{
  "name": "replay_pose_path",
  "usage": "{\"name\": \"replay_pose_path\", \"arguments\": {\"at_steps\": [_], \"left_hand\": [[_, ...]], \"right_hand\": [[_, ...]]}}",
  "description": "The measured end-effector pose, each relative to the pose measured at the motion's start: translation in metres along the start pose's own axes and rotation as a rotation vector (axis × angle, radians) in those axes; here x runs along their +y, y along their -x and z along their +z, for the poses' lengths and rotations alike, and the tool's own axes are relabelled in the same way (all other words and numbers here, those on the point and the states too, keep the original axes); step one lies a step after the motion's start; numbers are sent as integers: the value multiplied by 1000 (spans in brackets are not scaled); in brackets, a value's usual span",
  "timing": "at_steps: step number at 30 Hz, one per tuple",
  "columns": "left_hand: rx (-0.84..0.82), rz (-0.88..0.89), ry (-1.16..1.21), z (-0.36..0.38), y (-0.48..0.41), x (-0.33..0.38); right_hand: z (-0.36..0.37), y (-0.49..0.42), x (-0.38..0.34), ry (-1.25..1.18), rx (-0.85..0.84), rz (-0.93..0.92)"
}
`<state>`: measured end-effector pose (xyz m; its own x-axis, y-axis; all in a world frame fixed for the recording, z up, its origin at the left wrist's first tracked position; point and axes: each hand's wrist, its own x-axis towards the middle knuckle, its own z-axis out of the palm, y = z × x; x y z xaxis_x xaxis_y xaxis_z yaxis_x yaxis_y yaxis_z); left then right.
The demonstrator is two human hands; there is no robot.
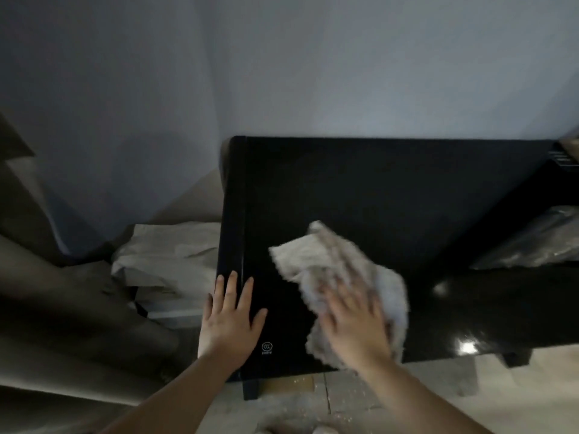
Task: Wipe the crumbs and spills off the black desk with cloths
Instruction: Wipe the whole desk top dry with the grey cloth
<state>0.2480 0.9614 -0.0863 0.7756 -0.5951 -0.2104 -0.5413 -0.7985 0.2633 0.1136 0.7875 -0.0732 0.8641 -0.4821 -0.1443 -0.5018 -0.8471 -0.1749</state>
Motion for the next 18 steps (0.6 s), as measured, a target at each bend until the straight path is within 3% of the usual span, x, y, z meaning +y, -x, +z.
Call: {"name": "replay_pose_path", "arguments": {"at_steps": [2,4,8,10,13,18], "left_hand": [[35,4,-50,3,7,8],[55,26,-64,3,10,12],[67,98,45,-4,3,37],[66,63,127,-7,-1,49],[50,43,110,-4,-5,65],[17,93,34,12,-8,114]], "right_hand": [[-4,2,17,-45,-4,324],[-6,6,-5,-71,6,407],[10,22,-70,-78,-61,-94],[12,18,-63,-56,-47,-205],[3,10,-25,-79,-40,-251],[-5,10,49,-24,-12,-110]]}}
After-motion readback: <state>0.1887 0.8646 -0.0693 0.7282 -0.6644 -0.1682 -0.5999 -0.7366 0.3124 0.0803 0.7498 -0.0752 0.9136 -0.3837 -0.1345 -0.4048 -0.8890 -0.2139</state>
